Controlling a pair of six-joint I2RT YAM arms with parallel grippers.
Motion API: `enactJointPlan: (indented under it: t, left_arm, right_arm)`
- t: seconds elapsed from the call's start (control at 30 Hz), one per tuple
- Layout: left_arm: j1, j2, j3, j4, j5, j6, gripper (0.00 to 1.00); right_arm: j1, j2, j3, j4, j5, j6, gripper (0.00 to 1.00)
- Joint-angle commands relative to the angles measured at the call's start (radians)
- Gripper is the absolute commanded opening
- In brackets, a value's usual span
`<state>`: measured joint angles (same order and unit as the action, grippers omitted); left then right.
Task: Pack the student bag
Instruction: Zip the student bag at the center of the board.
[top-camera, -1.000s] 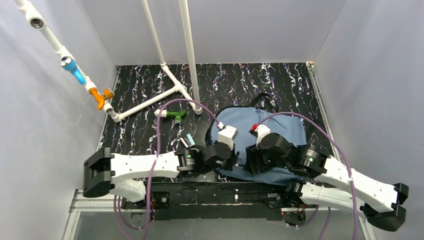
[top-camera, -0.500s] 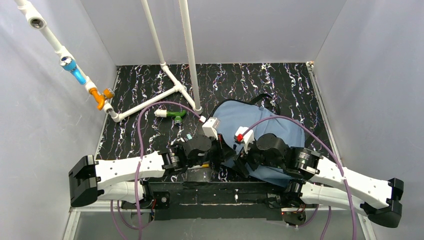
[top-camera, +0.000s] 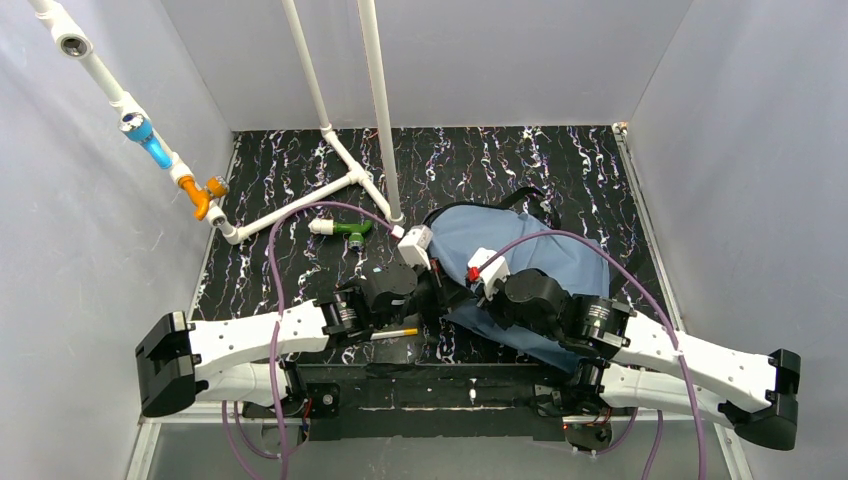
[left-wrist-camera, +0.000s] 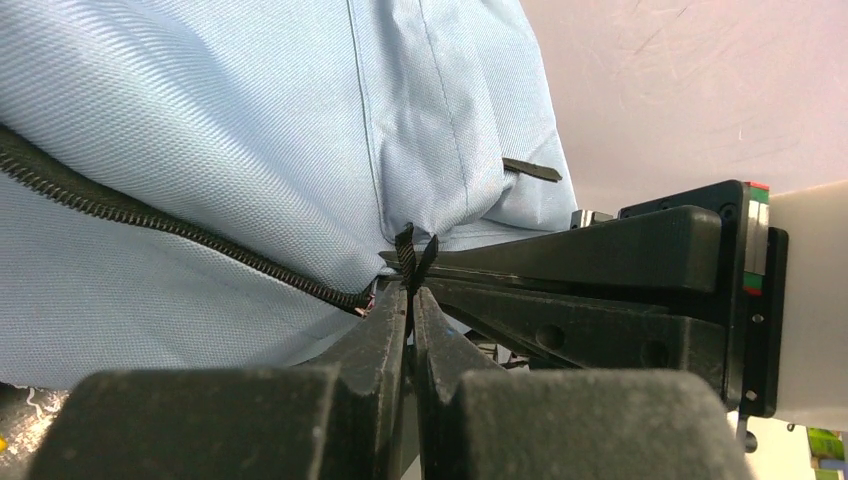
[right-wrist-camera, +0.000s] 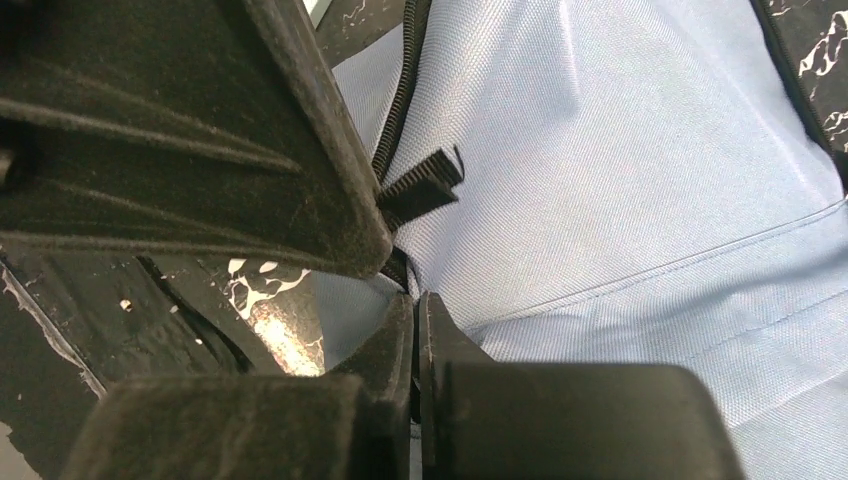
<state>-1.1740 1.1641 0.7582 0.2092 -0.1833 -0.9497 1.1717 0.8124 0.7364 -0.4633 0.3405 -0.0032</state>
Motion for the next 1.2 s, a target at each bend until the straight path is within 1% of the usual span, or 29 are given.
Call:
enactJointPlan:
  t: [0.0, 0.07, 0.13, 0.17, 0.2, 0.23, 0.3, 0.37, 0.43, 0.5, 0.57, 0.6, 0.63, 0.67, 0.7, 0.73, 0.77, 0.8, 0.87, 0.93, 1.03, 1.1, 1.17]
  left_arm:
    - [0.003, -0.087, 0.035, 0.097, -0.032, -0.006, 0.0]
    - [0.009, -0.117, 0.028, 0.064, -0.09, 0.005, 0.0]
    - [0.023, -0.167, 0.03, -0.055, -0.218, 0.033, 0.0]
    - [0.039, -0.193, 0.032, -0.089, -0.28, 0.062, 0.0]
    - [0.066, -0.214, 0.043, -0.187, -0.353, 0.07, 0.0]
    - [0.102, -0.228, 0.053, -0.246, -0.393, 0.101, 0.0]
    - [0.174, -0.243, 0.053, -0.27, -0.425, 0.159, 0.0]
    - [0.243, -0.239, 0.054, -0.257, -0.391, 0.206, 0.0]
    - [0.272, -0.232, 0.066, -0.255, -0.36, 0.23, 0.0]
    - [0.276, -0.223, 0.069, -0.203, -0.267, 0.245, 0.0]
    - [0.277, -0.202, 0.076, -0.165, -0.146, 0.224, 0.0]
    - [0.275, -0.181, 0.088, -0.162, -0.087, 0.213, 0.0]
    - [0.271, -0.169, 0.1, -0.162, -0.031, 0.201, 0.0]
    - [0.263, -0.158, 0.112, -0.16, 0.011, 0.187, 0.0]
    - [0.251, -0.148, 0.12, -0.161, 0.042, 0.175, 0.0]
    - [0.233, -0.143, 0.126, -0.161, 0.052, 0.167, 0.0]
    - [0.219, -0.139, 0.126, -0.161, 0.054, 0.158, 0.0]
    - [0.208, -0.135, 0.122, -0.16, 0.058, 0.15, 0.0]
    - [0.202, -0.124, 0.112, -0.165, 0.063, 0.149, 0.0]
    - [0.201, -0.126, 0.095, -0.17, 0.034, 0.142, 0.0]
    - [0.201, -0.134, 0.075, -0.164, 0.016, 0.137, 0.0]
    - [0.201, -0.137, 0.072, -0.165, 0.017, 0.137, 0.0]
    - [0.201, -0.144, 0.062, -0.168, 0.01, 0.136, 0.0]
  right_arm:
    - [-0.006, -0.027, -0.004, 0.04, 0.099, -0.042, 0.01]
    - [-0.006, -0.025, 0.003, 0.02, 0.104, -0.048, 0.01]
    - [-0.006, -0.033, 0.005, 0.006, 0.119, -0.062, 0.01]
    - [-0.006, -0.041, 0.003, 0.0, 0.132, -0.07, 0.01]
    - [-0.007, -0.047, 0.005, -0.009, 0.138, -0.076, 0.01]
    - [-0.007, -0.055, 0.005, -0.012, 0.139, -0.081, 0.01]
    - [-0.007, -0.073, -0.002, -0.002, 0.156, -0.083, 0.01]
    - [-0.007, -0.088, -0.006, 0.005, 0.172, -0.076, 0.01]
    - [-0.007, -0.095, -0.006, 0.005, 0.183, -0.072, 0.01]
    - [-0.007, -0.098, -0.006, 0.001, 0.172, -0.07, 0.01]
    - [-0.007, -0.091, -0.004, -0.001, 0.151, -0.067, 0.01]
    - [-0.007, -0.081, 0.003, -0.009, 0.148, -0.047, 0.01]
    - [-0.007, -0.06, 0.026, -0.046, 0.171, 0.023, 0.01]
    - [-0.007, -0.028, 0.066, -0.101, 0.219, 0.118, 0.29]
    - [-0.007, 0.024, 0.12, -0.184, 0.258, 0.232, 0.7]
    - [0.013, 0.052, 0.173, -0.246, 0.298, 0.301, 0.9]
    - [0.035, 0.068, 0.224, -0.292, 0.3, 0.428, 0.97]
    - [0.031, 0.082, 0.289, -0.357, 0.294, 0.535, 0.98]
    - [0.026, 0.092, 0.362, -0.414, 0.209, 0.707, 0.98]
    - [0.024, 0.095, 0.405, -0.497, 0.219, 0.904, 0.98]
    - [0.025, 0.024, 0.334, -0.607, 0.309, 1.193, 0.99]
    - [0.024, -0.046, 0.271, -0.62, 0.362, 1.278, 0.98]
    - [0.025, -0.087, 0.243, -0.675, 0.393, 1.357, 0.98]
